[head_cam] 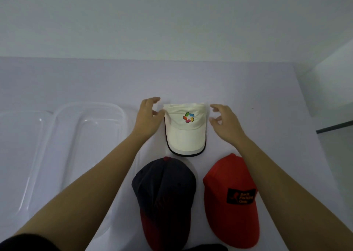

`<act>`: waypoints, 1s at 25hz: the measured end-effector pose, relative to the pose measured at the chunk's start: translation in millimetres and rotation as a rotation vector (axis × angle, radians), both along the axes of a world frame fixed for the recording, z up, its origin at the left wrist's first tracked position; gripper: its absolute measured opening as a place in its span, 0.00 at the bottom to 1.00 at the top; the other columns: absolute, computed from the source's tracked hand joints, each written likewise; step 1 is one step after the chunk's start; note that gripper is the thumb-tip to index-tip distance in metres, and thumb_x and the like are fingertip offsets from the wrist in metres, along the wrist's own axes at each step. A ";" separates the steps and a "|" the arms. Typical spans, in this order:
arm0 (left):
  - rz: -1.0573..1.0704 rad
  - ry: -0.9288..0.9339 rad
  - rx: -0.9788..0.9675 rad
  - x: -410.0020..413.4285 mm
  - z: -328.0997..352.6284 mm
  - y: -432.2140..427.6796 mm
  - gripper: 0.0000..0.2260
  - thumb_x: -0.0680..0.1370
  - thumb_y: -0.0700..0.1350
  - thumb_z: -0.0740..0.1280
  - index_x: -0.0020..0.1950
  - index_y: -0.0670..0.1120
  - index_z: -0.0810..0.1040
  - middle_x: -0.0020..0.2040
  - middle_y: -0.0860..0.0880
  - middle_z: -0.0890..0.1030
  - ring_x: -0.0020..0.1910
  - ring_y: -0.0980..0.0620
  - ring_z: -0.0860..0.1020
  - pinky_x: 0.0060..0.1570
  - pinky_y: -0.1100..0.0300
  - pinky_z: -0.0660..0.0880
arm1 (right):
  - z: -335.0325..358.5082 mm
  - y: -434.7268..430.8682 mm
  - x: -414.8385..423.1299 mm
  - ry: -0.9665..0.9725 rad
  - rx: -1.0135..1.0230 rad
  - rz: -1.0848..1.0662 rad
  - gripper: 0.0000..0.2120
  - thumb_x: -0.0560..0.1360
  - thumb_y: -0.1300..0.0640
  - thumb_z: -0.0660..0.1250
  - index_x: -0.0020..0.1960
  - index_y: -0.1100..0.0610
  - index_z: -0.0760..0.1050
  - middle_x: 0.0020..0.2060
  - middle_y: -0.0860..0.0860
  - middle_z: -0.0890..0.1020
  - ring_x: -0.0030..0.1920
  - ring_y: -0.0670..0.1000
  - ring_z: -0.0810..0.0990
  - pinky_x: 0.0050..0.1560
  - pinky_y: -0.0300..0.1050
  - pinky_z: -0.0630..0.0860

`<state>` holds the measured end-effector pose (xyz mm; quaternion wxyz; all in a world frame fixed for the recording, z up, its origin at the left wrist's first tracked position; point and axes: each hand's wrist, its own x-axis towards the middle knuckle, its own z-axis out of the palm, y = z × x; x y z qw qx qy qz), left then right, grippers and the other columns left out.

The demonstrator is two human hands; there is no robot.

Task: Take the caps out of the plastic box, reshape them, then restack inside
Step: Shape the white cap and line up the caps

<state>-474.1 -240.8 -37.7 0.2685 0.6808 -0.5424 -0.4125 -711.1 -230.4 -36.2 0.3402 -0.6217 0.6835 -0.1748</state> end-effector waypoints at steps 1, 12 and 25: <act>-0.053 0.015 0.025 3.0 -1.7 -4.1 0.20 0.79 0.46 0.64 0.70 0.48 0.68 0.68 0.50 0.69 0.48 0.51 0.77 0.48 0.62 0.71 | 3.6 -4.7 1.5 -0.020 -0.092 0.055 0.21 0.78 0.59 0.63 0.70 0.55 0.66 0.63 0.51 0.71 0.47 0.49 0.78 0.49 0.38 0.73; -0.404 -0.062 0.012 5.6 -17.8 -28.9 0.13 0.82 0.49 0.57 0.55 0.43 0.77 0.50 0.47 0.71 0.47 0.53 0.71 0.48 0.63 0.67 | -12.8 -33.1 12.1 0.067 -0.031 0.292 0.10 0.77 0.49 0.62 0.51 0.55 0.74 0.44 0.52 0.78 0.43 0.51 0.75 0.44 0.47 0.72; -0.473 -0.298 -0.035 -13.6 -12.8 -33.2 0.12 0.82 0.53 0.52 0.46 0.46 0.65 0.40 0.48 0.70 0.40 0.48 0.70 0.38 0.57 0.64 | -15.4 -36.7 20.9 -0.055 -0.040 0.120 0.08 0.80 0.50 0.56 0.48 0.54 0.67 0.46 0.53 0.73 0.44 0.50 0.71 0.41 0.38 0.67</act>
